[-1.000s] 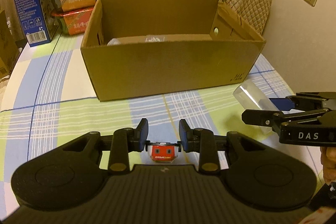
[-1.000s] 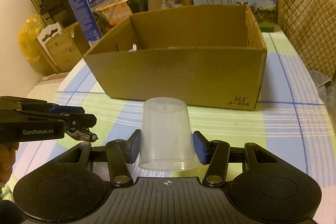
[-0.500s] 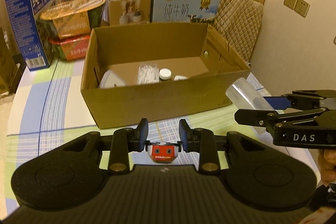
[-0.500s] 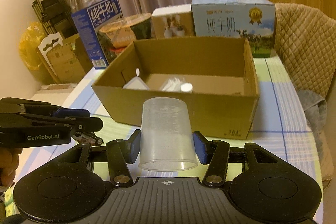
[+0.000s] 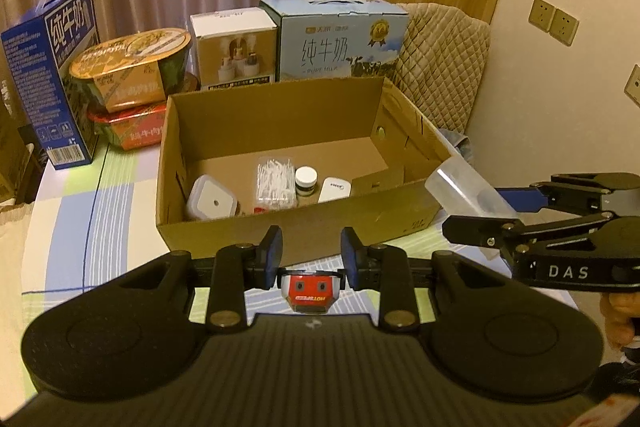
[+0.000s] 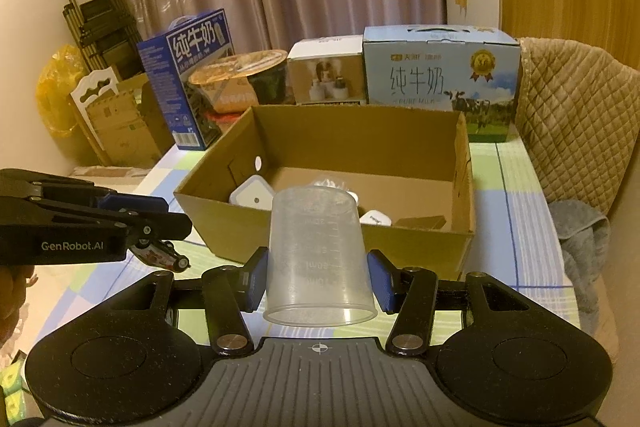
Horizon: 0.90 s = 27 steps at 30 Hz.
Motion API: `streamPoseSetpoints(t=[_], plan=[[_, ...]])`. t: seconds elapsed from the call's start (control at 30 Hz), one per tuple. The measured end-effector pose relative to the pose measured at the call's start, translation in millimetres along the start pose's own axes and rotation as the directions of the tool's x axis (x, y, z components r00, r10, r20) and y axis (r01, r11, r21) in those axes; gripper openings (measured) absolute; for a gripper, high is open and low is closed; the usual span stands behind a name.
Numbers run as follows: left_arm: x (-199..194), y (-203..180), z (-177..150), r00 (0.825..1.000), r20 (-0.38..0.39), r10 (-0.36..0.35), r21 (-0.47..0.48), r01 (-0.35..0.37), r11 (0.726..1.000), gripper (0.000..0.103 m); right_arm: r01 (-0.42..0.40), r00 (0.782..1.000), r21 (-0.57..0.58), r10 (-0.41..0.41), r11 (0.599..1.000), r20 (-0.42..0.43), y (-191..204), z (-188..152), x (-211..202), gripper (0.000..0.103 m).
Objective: Organize rigid objects
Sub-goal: 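Carry the black toy car and clear cup over the cardboard box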
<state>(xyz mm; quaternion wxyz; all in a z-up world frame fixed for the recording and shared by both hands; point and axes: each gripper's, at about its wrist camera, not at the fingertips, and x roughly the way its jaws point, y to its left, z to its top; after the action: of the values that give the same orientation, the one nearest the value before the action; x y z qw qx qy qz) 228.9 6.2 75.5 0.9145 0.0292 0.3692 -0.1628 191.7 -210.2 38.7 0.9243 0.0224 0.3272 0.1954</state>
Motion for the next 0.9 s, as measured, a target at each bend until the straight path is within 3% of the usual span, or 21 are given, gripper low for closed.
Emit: streamPoseSetpoints(t=[0.9], plan=[[9,14,33,1.0,-0.012,-0.025,-0.002,0.025,1.0,0.026,0.001,1.0,-0.028,-0.001,1.0,-0.004,-6,32,14,0.049]])
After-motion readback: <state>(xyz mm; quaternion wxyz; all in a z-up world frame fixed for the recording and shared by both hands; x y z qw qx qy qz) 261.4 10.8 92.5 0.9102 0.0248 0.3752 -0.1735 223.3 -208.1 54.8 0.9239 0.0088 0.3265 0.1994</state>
